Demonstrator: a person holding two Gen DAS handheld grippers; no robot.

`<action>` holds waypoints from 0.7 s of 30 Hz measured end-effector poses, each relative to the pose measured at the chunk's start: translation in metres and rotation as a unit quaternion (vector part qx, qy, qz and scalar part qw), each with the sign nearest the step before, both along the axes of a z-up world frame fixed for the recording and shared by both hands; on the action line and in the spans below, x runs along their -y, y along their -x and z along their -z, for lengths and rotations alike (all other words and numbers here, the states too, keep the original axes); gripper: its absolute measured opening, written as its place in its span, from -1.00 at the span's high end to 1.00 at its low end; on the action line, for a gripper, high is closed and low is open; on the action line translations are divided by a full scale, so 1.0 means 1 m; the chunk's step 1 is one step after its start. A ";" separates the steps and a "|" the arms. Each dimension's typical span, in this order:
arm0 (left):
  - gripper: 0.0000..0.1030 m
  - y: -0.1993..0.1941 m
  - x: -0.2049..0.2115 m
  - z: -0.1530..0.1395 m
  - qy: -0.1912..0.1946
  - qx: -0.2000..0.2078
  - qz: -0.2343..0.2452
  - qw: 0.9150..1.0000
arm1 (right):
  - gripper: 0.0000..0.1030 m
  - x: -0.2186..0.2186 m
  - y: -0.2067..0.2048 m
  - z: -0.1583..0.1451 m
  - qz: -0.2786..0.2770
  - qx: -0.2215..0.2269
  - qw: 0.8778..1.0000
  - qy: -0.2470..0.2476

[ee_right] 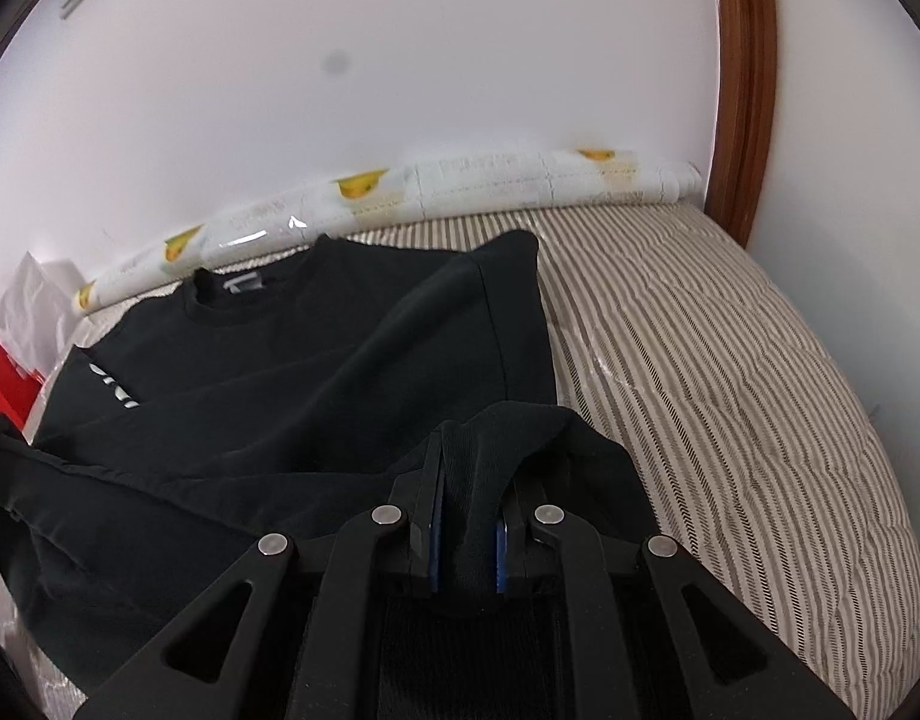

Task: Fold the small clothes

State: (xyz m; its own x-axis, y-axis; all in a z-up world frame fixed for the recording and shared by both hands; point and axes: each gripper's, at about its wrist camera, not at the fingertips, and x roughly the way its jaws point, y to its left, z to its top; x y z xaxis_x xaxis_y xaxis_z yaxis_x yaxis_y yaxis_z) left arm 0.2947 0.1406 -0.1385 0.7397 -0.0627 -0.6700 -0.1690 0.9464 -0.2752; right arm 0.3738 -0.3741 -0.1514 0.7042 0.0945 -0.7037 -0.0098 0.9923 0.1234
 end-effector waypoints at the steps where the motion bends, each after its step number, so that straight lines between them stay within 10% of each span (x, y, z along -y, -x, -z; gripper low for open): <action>1: 0.76 -0.001 0.001 0.001 -0.003 -0.002 0.001 1.000 | 0.74 0.001 -0.001 0.002 0.001 -0.005 1.000 -0.001; 7: 0.63 0.001 0.006 0.000 -0.008 -0.012 0.013 1.000 | 0.45 0.002 0.018 -0.008 0.016 -0.020 1.000 0.005; 11: -0.18 0.019 0.003 -0.008 0.020 0.006 0.029 0.999 | -0.23 0.009 0.060 -0.020 0.019 -0.012 1.000 -0.009; 21: -0.19 0.085 0.008 -0.006 0.022 0.001 0.036 0.999 | -0.24 0.024 0.140 0.004 0.023 -0.037 0.998 -0.041</action>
State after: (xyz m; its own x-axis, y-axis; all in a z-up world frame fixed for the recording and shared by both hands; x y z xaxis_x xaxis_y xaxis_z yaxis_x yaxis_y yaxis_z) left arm 0.2101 0.1323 -0.1324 0.7335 -0.1457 -0.6639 -0.1005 0.9428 -0.3180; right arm 0.2335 -0.3986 -0.1552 0.6551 0.1238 -0.7453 0.0471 0.9779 0.2037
